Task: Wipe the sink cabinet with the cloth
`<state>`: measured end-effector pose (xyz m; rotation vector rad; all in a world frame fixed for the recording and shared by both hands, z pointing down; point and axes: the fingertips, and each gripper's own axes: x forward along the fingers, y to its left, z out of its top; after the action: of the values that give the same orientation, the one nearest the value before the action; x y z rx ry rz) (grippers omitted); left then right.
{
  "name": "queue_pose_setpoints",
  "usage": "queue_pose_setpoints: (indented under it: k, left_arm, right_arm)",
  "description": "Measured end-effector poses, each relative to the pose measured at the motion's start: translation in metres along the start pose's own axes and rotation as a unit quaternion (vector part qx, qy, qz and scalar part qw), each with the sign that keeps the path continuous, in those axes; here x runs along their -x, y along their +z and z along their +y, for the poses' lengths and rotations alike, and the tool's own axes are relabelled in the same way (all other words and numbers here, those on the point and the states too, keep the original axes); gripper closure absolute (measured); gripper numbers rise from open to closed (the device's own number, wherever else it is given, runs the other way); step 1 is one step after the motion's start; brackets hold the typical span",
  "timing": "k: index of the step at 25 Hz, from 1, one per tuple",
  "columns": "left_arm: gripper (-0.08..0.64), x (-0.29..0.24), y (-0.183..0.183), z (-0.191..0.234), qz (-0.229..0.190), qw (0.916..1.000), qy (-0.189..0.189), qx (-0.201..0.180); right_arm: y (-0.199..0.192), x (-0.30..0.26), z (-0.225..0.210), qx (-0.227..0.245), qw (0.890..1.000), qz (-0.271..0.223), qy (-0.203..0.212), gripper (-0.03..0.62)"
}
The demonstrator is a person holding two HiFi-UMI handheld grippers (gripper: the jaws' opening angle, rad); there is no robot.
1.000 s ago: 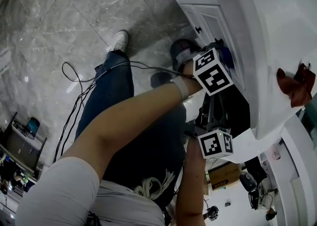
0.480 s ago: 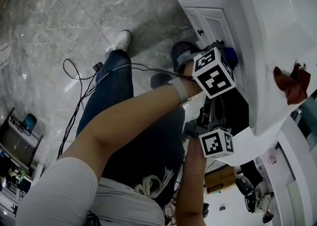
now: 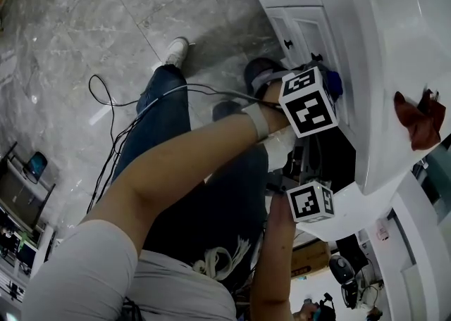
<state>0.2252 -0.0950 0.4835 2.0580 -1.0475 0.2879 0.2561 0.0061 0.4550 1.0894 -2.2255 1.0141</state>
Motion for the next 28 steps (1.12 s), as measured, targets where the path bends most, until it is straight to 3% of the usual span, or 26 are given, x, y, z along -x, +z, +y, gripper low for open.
queue_pose_setpoints:
  k: [10, 14, 17, 20, 28]
  left_arm:
    - [0.445, -0.031, -0.021, -0.044, 0.025, 0.9993, -0.029, -0.005]
    - [0.448, -0.041, -0.027, -0.041, 0.023, 0.9997, -0.005, 0.006]
    - [0.446, -0.053, -0.041, -0.033, 0.048, 0.9985, 0.002, 0.029]
    - [0.446, -0.063, -0.052, -0.021, 0.07, 0.9972, 0.011, 0.023]
    - [0.446, -0.096, -0.094, 0.014, 0.092, 0.9934, 0.052, 0.043]
  right_arm:
    - [-0.001, 0.024, -0.038, -0.012, 1.0, -0.009, -0.014, 0.555]
    - [-0.004, 0.029, -0.051, -0.018, 1.0, -0.008, -0.02, 0.555]
    - [-0.007, 0.03, -0.057, -0.016, 1.0, -0.006, -0.022, 0.555]
    - [-0.002, 0.026, -0.061, -0.01, 1.0, -0.012, -0.021, 0.555]
    - [0.001, 0.004, -0.075, -0.011, 1.0, -0.025, -0.012, 0.555]
